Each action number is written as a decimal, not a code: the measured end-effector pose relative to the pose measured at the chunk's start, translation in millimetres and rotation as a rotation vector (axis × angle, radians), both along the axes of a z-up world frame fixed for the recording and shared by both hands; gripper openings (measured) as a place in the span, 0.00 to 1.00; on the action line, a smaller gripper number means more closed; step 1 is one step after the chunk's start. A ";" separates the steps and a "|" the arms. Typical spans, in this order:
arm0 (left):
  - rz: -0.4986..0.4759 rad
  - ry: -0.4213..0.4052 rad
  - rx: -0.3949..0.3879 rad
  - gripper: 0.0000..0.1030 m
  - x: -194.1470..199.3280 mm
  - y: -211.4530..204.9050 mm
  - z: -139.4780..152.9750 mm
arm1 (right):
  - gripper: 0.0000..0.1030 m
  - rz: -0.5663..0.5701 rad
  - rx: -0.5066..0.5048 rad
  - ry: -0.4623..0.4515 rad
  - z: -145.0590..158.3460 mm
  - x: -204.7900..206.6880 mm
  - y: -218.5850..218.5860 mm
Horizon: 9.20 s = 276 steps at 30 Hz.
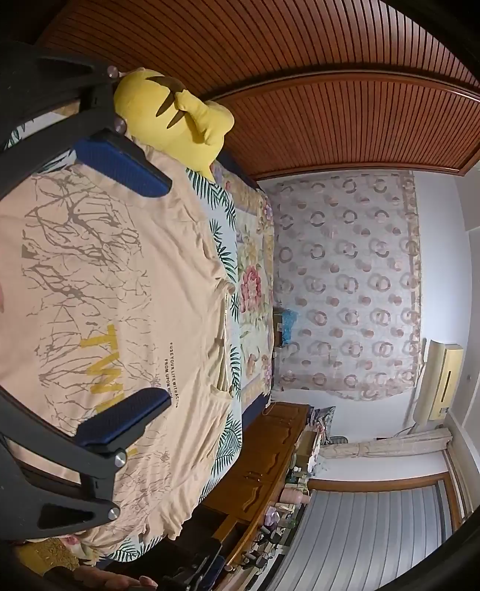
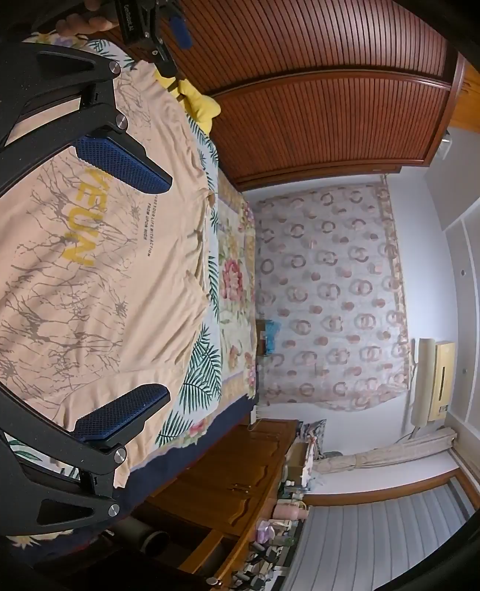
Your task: Fold small clothes
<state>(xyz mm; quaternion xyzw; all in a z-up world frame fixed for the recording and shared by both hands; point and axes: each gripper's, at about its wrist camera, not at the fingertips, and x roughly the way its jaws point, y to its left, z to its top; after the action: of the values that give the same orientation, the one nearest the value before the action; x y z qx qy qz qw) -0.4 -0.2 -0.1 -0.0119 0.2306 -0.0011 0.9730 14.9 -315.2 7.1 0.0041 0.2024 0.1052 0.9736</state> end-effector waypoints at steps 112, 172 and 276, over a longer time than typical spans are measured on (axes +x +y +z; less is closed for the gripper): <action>0.110 0.271 -0.086 0.86 31.7 178.1 -65.6 | 1.00 0.398 -0.074 0.221 -61.7 59.9 110.5; -0.120 0.164 -0.035 0.53 22.8 117.0 6.9 | 0.79 0.541 -0.053 0.310 -67.8 83.2 125.2; -0.210 0.379 -0.060 0.47 63.3 73.4 -75.2 | 0.50 0.493 -0.080 0.435 -75.3 128.2 79.3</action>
<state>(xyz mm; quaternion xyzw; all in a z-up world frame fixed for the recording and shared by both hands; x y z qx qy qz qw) 62.9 73.2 -75.3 -0.0167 0.4092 -0.1069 0.9060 143.1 -235.9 -68.2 -0.0607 0.4045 0.3264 0.8521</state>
